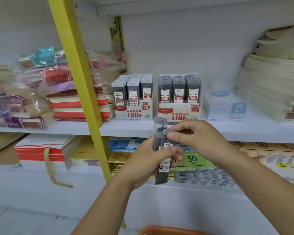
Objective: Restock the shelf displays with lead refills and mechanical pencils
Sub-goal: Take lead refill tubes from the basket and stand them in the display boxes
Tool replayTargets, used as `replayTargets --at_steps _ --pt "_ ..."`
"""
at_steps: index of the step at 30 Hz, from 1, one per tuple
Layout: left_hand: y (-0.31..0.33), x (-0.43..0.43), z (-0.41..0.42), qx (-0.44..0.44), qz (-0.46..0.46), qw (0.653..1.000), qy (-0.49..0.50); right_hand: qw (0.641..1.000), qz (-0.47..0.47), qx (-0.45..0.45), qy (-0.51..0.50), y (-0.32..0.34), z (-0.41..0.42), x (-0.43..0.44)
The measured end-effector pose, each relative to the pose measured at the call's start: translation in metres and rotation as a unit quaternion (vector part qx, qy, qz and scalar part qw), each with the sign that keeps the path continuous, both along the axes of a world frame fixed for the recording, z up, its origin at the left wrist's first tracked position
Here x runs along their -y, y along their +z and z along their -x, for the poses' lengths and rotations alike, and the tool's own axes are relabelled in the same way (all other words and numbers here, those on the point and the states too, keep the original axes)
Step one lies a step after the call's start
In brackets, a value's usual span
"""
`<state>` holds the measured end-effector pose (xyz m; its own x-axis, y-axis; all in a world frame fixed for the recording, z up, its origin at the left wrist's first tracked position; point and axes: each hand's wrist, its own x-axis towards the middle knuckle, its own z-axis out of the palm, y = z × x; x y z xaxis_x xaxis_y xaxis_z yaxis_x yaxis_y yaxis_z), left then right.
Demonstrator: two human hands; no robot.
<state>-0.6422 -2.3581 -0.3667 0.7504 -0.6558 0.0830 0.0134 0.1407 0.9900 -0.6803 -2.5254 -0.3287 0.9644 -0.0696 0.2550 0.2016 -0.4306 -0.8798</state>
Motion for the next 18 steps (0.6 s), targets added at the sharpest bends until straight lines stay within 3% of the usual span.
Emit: replayTargets --at_steps 7,18 --pt "0.000 -0.013 -0.001 -0.069 0.087 0.990 -0.091 0.998 -0.069 0.006 -0.003 0.002 0.003 0.005" --pt "0.007 -0.021 0.003 -0.108 0.113 0.988 0.003 0.992 -0.114 0.042 -0.034 0.005 0.005 -0.004"
